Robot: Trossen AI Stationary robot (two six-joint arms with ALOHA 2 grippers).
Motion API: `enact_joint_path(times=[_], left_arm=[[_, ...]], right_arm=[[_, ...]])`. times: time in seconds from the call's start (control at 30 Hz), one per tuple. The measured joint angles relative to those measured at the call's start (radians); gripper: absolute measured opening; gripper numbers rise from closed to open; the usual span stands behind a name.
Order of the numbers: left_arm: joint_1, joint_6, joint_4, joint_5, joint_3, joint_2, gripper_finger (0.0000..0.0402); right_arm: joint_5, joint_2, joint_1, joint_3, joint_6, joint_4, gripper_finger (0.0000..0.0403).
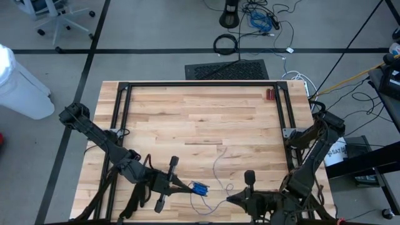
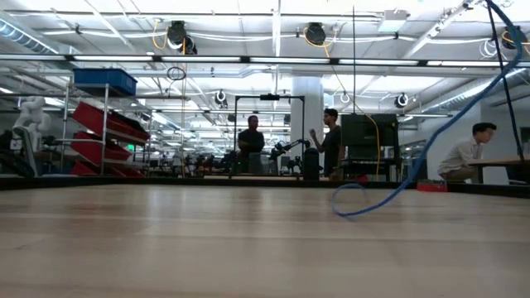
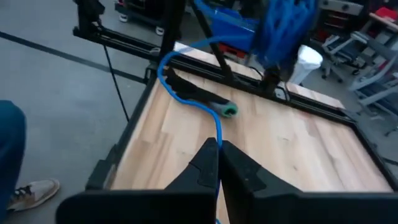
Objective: Coil cords
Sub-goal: Coil the blue wire onto the black spool
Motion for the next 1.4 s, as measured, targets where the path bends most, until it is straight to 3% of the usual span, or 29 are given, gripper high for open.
enact_joint_path(times=[0.33, 0.73, 0.9, 1.13, 1.4], left_arm=[[-0.033, 0.056, 0.051, 0.038, 0.0, -0.008, 0.0], [-0.037, 0.041, -0.027, 0.006, 0.0, -0.009, 0.0], [-0.028, -0.004, -0.046, -0.004, 0.0, -0.01, 0.0], [0.016, -0.088, -0.088, -0.007, 0.0, -0.01, 0.0], [0.024, -0.116, -0.073, 0.125, 0.0, 0.003, 0.0]], right_arm=[[0.004, -0.034, 0.006, 0.0, 0.207, -0.242, 0.0], [0.034, -0.098, 0.038, 0.0, 0.149, -0.241, 0.0], [0.064, -0.124, 0.048, 0.0, 0.047, -0.168, 0.0], [0.056, -0.125, 0.038, 0.0, -0.259, 0.075, 0.0], [0.047, -0.125, -0.01, 0.0, -0.411, 0.145, 0.0]])
